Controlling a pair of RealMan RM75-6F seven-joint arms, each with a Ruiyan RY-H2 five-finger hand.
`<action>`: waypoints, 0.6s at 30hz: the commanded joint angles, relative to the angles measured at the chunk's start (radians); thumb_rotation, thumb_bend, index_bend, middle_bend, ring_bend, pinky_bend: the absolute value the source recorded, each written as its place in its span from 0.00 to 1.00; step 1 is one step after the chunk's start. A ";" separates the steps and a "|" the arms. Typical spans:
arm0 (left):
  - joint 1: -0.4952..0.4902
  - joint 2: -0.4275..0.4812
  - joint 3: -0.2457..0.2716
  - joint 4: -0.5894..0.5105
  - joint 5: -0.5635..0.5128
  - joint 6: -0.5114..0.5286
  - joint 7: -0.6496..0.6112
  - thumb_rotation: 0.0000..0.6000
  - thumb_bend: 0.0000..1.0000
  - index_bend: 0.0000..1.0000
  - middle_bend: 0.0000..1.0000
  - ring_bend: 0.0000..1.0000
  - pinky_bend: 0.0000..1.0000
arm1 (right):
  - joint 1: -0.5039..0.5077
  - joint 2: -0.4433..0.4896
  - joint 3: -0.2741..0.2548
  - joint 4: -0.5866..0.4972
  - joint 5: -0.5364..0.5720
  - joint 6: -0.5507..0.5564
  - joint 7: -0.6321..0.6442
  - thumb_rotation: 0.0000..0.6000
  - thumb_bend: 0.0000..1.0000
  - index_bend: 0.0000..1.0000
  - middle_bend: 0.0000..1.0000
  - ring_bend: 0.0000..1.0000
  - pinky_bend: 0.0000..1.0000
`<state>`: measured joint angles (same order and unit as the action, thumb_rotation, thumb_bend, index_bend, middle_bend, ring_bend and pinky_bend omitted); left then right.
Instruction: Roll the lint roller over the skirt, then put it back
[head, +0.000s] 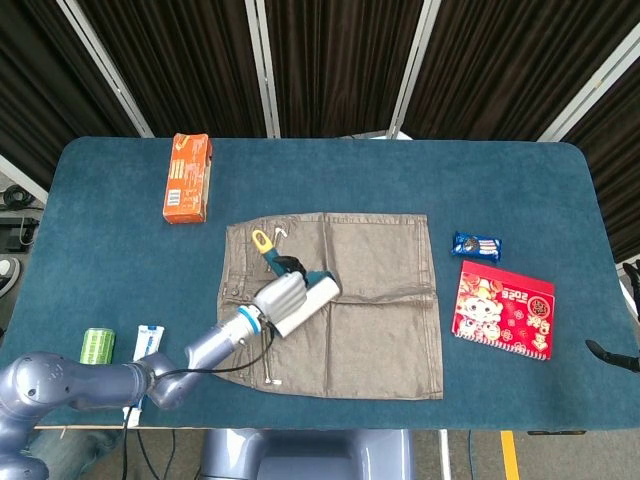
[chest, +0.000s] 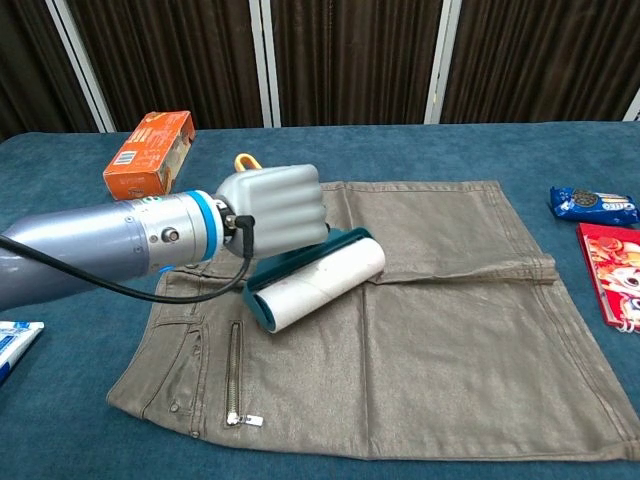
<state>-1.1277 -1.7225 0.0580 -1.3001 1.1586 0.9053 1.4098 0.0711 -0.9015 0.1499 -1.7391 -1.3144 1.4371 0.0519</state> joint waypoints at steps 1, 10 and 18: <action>-0.009 -0.033 -0.010 -0.010 0.002 0.004 0.032 1.00 0.98 0.69 0.53 0.46 0.53 | -0.002 0.003 0.001 0.002 0.001 0.002 0.007 1.00 0.00 0.00 0.00 0.00 0.00; -0.001 -0.085 -0.010 0.007 0.002 0.021 0.070 1.00 0.97 0.69 0.53 0.46 0.53 | -0.008 0.008 0.002 0.004 0.002 0.006 0.020 1.00 0.00 0.00 0.00 0.00 0.00; 0.036 -0.065 0.003 0.051 -0.012 0.041 0.064 1.00 0.98 0.69 0.53 0.46 0.53 | -0.008 0.009 0.002 0.002 0.002 0.006 0.018 1.00 0.00 0.00 0.00 0.00 0.00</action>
<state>-1.0992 -1.7938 0.0569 -1.2559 1.1503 0.9436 1.4793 0.0630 -0.8922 0.1516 -1.7373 -1.3128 1.4432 0.0703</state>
